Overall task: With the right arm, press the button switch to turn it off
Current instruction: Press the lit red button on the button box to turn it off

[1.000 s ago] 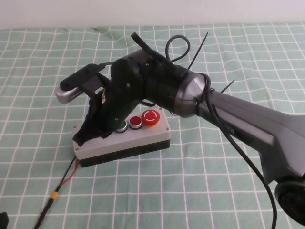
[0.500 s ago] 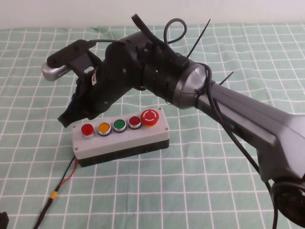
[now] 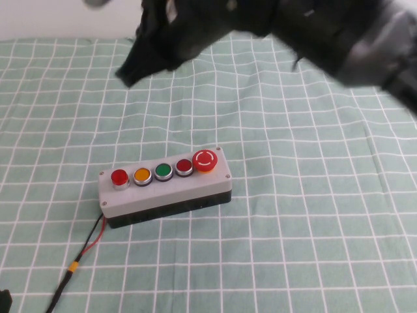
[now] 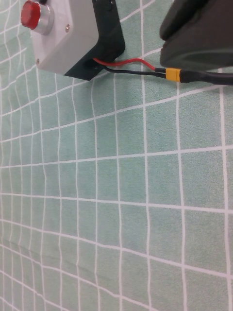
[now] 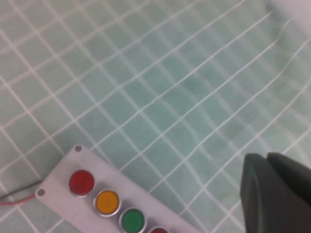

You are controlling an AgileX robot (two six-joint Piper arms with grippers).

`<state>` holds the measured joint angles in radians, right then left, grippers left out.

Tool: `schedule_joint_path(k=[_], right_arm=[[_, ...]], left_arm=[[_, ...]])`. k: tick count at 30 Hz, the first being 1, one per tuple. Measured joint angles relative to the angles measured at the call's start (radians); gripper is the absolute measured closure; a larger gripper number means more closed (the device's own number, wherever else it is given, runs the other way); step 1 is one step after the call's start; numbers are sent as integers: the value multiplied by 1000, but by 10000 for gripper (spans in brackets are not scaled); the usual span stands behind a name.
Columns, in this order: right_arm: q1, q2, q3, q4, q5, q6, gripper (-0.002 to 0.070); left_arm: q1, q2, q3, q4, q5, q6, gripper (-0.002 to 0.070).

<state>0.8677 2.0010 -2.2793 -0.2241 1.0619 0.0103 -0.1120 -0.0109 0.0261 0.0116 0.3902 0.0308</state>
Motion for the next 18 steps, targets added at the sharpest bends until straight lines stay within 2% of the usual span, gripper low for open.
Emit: schedule_joint_path(k=[18], right_arm=[[0, -385, 44, -24, 134, -16, 692]], left_arm=[[0, 0, 0, 0, 0, 0, 678]])
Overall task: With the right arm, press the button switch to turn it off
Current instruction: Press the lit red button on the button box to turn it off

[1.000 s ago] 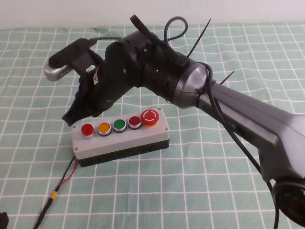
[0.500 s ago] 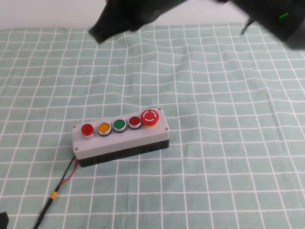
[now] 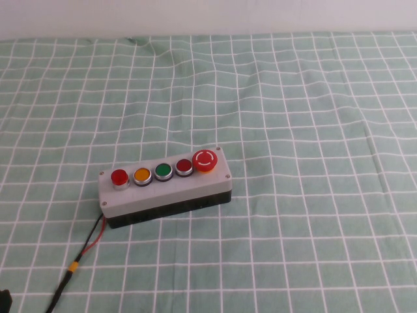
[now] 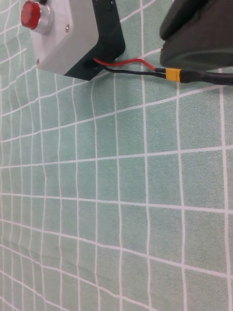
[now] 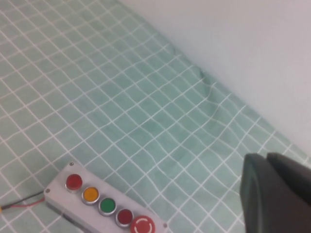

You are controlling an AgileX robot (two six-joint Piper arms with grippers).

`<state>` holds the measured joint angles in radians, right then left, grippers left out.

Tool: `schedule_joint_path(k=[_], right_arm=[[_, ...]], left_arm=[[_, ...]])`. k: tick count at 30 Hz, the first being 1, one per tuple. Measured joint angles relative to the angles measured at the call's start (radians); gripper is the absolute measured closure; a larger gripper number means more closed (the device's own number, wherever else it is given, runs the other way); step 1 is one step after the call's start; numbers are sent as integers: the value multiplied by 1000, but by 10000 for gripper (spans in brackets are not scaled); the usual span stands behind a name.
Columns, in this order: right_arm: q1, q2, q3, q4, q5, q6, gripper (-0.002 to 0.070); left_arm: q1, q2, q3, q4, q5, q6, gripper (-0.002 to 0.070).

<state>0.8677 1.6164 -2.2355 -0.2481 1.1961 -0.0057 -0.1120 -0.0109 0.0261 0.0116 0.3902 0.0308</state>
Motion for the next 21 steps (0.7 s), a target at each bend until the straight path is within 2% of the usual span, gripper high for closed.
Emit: schedule_joint_path(k=[4, 12, 21], right_arm=[[0, -161, 141, 0, -28, 0, 692], [0, -608, 684, 6, -174, 86, 692], [0, -1051, 1174, 23, -208, 189, 692]], left_arm=[[0, 0, 0, 0, 0, 0, 678], [0, 0, 0, 0, 0, 0, 678], [0, 0, 0, 0, 0, 0, 678]])
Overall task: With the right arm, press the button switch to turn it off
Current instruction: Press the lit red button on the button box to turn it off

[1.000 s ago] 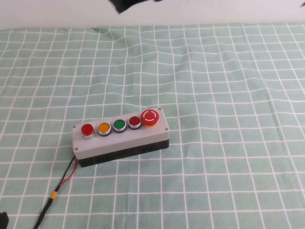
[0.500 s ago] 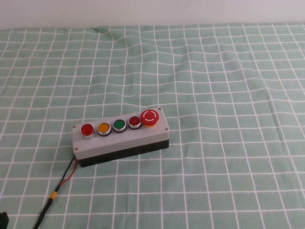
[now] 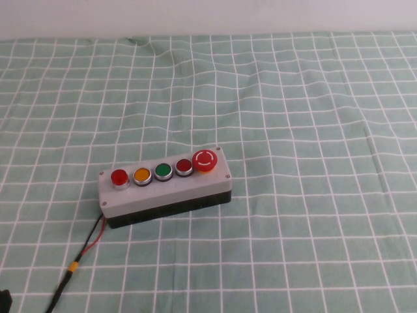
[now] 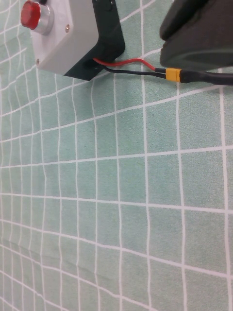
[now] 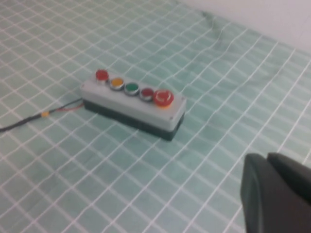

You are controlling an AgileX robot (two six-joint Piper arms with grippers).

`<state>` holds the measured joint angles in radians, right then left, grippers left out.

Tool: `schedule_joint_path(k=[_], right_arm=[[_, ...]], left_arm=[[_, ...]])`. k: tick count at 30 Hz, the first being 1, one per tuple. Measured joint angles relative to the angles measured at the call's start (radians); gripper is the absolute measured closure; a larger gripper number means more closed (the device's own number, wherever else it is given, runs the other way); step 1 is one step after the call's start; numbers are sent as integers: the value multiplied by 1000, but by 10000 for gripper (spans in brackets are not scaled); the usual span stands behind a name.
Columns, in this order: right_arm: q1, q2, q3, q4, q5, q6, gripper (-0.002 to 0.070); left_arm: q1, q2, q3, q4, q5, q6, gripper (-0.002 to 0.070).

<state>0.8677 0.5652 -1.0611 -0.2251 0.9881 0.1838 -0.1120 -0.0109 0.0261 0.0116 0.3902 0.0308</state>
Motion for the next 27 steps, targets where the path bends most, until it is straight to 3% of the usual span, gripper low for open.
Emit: schedule_joint_path(k=[6, 18, 23, 27], right_arm=[[0, -147, 181, 50, 5, 13, 692], [-9, -192, 422, 80, 9, 13, 692], [-172, -270, 544, 44, -149, 13, 692], [-341, -348, 704, 36, -396, 13, 692]], left_arm=[[0, 0, 0, 0, 0, 0, 678], [0, 0, 0, 0, 0, 0, 678], [0, 0, 0, 0, 0, 0, 678], [0, 0, 0, 0, 0, 0, 678]])
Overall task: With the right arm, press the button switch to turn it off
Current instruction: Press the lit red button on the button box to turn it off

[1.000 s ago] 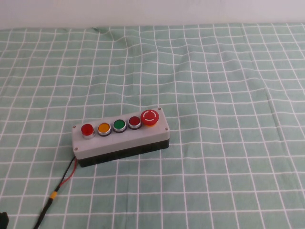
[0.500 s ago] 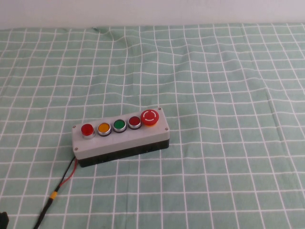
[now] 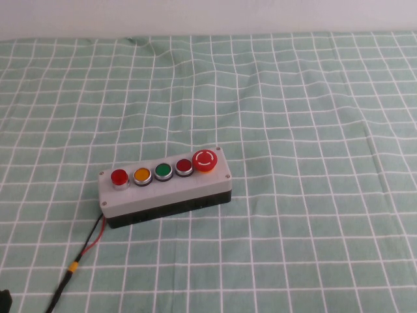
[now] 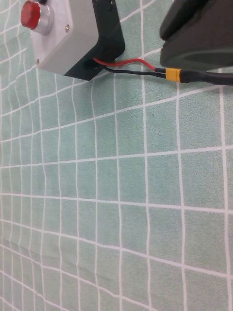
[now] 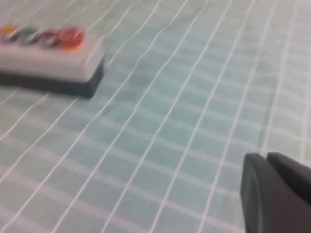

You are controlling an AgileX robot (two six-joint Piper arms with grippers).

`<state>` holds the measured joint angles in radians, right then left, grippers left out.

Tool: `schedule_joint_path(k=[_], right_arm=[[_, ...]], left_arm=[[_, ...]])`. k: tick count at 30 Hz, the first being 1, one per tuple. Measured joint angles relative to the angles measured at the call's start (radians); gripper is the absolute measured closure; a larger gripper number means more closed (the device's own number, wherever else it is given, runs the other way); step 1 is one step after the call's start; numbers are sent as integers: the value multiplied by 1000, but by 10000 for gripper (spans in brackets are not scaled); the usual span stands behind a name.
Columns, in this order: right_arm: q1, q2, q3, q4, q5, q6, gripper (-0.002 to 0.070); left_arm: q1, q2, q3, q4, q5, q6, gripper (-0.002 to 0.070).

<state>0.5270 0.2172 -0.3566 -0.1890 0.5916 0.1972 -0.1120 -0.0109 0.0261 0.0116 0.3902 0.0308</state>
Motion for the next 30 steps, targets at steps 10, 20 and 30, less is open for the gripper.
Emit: schedule_joint_path(k=[10, 20, 30], right_arm=[[-398, -217, 329, 67, -313, 2, 692], [-524, -224, 382, 80, -233, 2, 692], [-524, -224, 382, 80, -199, 2, 692]], left_arm=[[0, 0, 0, 0, 0, 0, 678], [0, 0, 0, 0, 0, 0, 678], [0, 0, 0, 0, 0, 0, 678]])
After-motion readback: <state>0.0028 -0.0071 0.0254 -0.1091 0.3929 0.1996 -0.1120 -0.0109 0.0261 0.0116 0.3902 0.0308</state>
